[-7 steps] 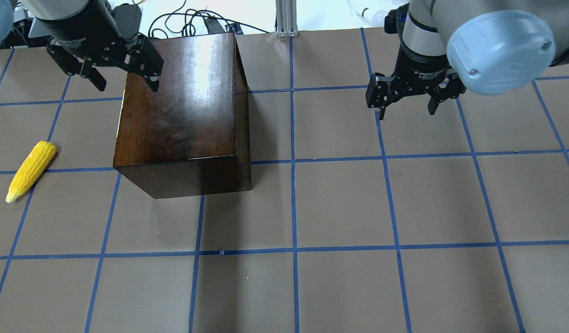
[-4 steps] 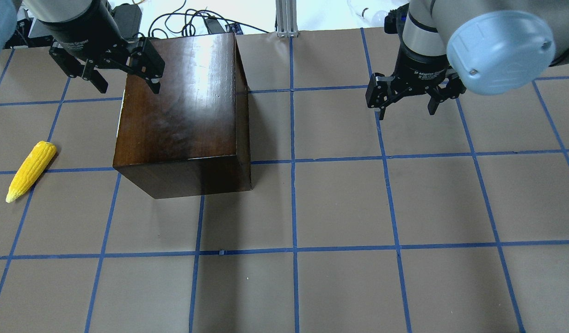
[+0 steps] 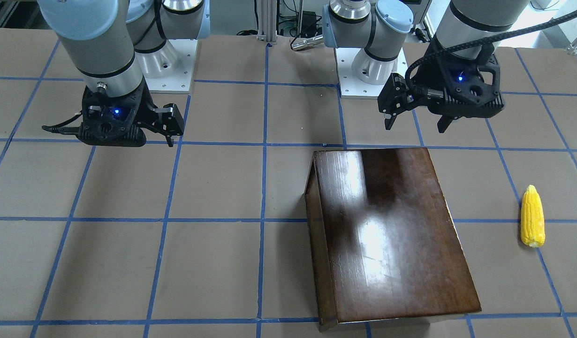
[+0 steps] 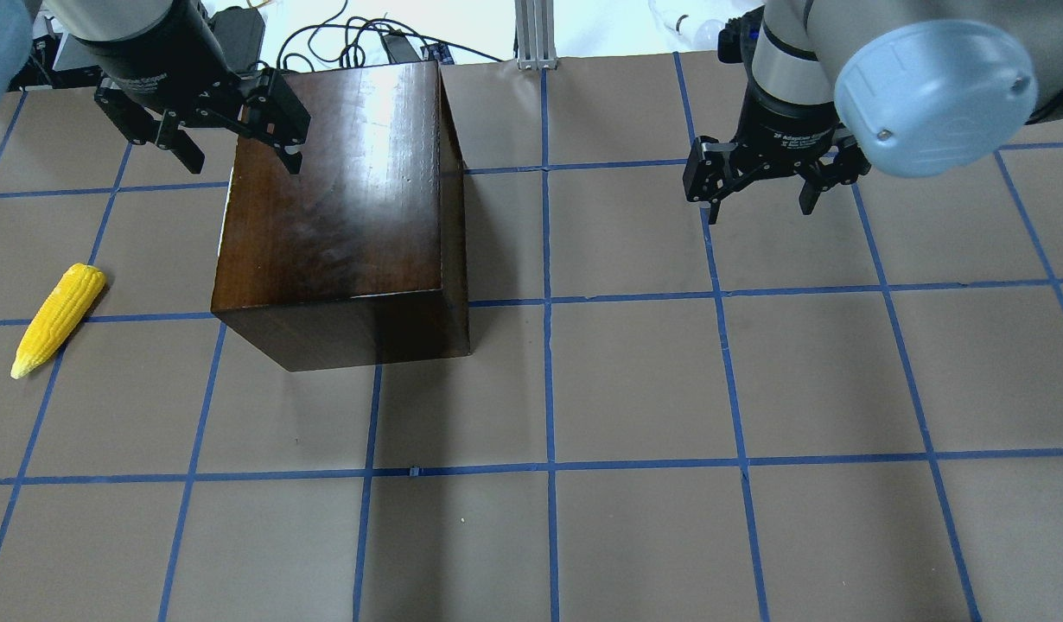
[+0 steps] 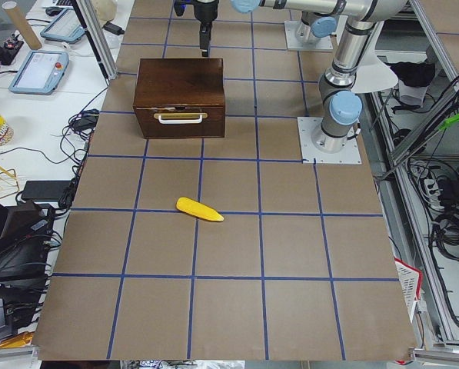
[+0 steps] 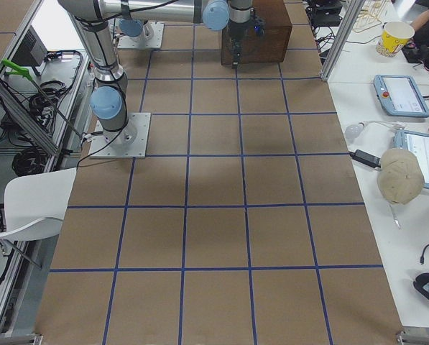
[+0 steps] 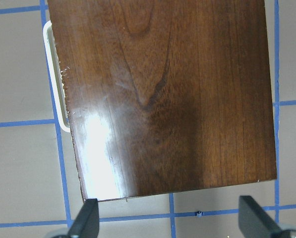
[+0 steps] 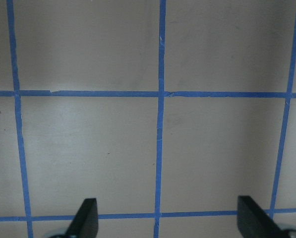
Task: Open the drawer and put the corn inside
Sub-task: 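Move the left gripper down beside the cabinet to the white drawer handle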
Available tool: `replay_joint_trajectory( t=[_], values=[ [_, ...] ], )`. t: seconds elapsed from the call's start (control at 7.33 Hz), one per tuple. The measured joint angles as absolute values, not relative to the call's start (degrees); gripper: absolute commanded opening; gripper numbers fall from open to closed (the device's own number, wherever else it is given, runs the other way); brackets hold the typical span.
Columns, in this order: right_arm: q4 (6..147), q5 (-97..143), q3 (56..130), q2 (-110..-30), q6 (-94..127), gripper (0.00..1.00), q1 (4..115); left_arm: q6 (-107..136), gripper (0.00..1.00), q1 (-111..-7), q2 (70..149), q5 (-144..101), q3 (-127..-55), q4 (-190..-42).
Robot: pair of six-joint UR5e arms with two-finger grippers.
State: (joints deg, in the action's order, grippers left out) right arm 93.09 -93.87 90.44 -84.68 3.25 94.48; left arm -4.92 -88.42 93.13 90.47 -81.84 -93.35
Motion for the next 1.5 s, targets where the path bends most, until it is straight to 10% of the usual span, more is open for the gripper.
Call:
replay_joint_trajectory(
  t=[1.5],
  values=[
    [93.1,-93.9,90.4,-84.7,3.3,1.00,94.5,-24.1,1.00,-67.1,100.4,85.0,-81.6,-92.9]
  ],
)
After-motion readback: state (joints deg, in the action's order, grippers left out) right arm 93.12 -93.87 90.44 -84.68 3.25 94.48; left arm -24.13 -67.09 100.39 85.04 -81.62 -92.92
